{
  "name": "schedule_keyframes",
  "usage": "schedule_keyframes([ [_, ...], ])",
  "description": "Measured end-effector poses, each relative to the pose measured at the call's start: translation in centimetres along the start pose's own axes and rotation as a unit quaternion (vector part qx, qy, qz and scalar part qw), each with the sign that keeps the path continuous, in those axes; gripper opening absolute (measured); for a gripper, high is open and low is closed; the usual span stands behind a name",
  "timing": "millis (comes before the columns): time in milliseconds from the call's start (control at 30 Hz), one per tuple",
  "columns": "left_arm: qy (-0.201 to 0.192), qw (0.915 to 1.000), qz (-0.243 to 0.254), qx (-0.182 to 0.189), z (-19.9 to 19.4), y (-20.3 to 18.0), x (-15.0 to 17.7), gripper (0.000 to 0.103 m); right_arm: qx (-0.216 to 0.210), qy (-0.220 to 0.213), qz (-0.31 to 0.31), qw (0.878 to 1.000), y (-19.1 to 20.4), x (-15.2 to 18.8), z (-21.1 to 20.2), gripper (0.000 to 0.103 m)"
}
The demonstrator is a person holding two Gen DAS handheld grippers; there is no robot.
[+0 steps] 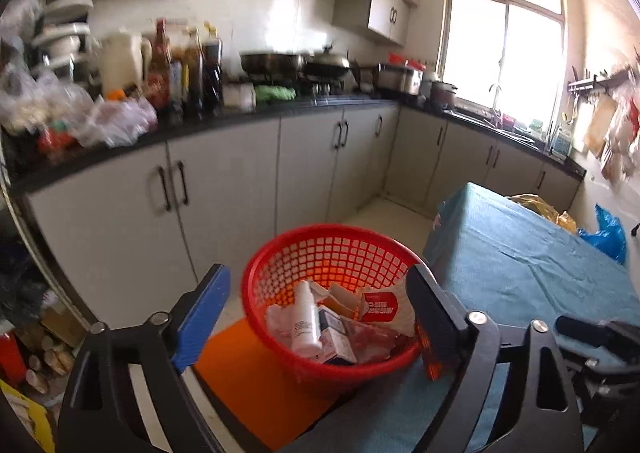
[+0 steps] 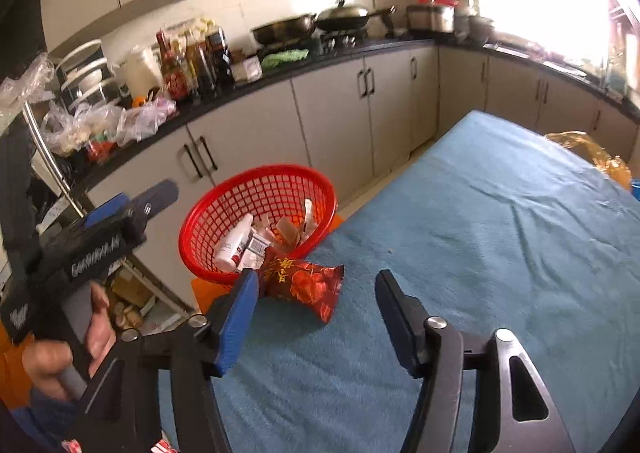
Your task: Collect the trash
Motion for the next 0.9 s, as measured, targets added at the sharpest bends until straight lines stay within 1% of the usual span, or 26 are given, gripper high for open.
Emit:
schedule_keyframes([
  [67,-0.019,0.9997,0.008,-0.015,-2.0,-0.2,0.1,0.099,0.013,-0.018,-0.005,1.000,0.5,0.5,-1.8,0.075],
  [167,-0.034,0.9987,0.027,-0.028,-4.4,-0.6,0.8,0.101,0.030,-0.037,-0.020,0.999,1.4,1.2,-4.3,0.080],
  [267,-0.034,0.9978,0.037,-0.044,-6.2,-0.7,1.6,0.102,0.051,-0.057,-0.033,0.997,2.0,2.1,-7.1,0.084],
  [333,-0.036,0.9962,0.044,-0.066,-7.6,-0.6,2.5,0.103,0.069,-0.067,-0.037,0.995,2.2,2.7,-8.6,0.087],
  [433,-0.029,0.9947,0.060,-0.078,-9.1,-0.7,3.5,0.103,0.075,-0.078,-0.032,0.994,2.4,3.8,-11.0,0.089],
  [567,-0.013,0.9918,0.091,-0.089,-11.0,-1.3,4.7,0.103,0.098,-0.087,-0.026,0.991,2.6,5.1,-13.7,0.089],
  [600,-0.017,0.9907,0.100,-0.091,-11.7,-1.5,5.1,0.103,0.103,-0.091,-0.023,0.990,2.7,5.4,-14.3,0.090],
  [633,-0.021,0.9911,0.100,-0.085,-12.4,-1.5,5.3,0.103,0.109,-0.093,-0.021,0.989,2.7,5.6,-14.9,0.090],
  [667,-0.023,0.9919,0.097,-0.078,-13.0,-1.6,5.6,0.103,0.115,-0.097,-0.019,0.988,2.8,5.9,-15.5,0.091],
  [833,-0.021,0.9946,0.078,-0.064,-14.7,-1.5,6.3,0.103,0.139,-0.107,-0.013,0.984,3.9,7.7,-18.3,0.092],
  [900,-0.023,0.9948,0.082,-0.056,-15.0,-1.7,6.6,0.103,0.148,-0.110,-0.015,0.983,4.0,8.0,-19.0,0.092],
])
Point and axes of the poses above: each gripper's, at about its wrist camera, not at the fingertips, and z roughly the way its jaws point, y to its left, x to its underside, the point moved 4 cm from there along z, roughly the way its jaws point, and after that the axes turned 9 degrees about -y, right-handed, at the moved point
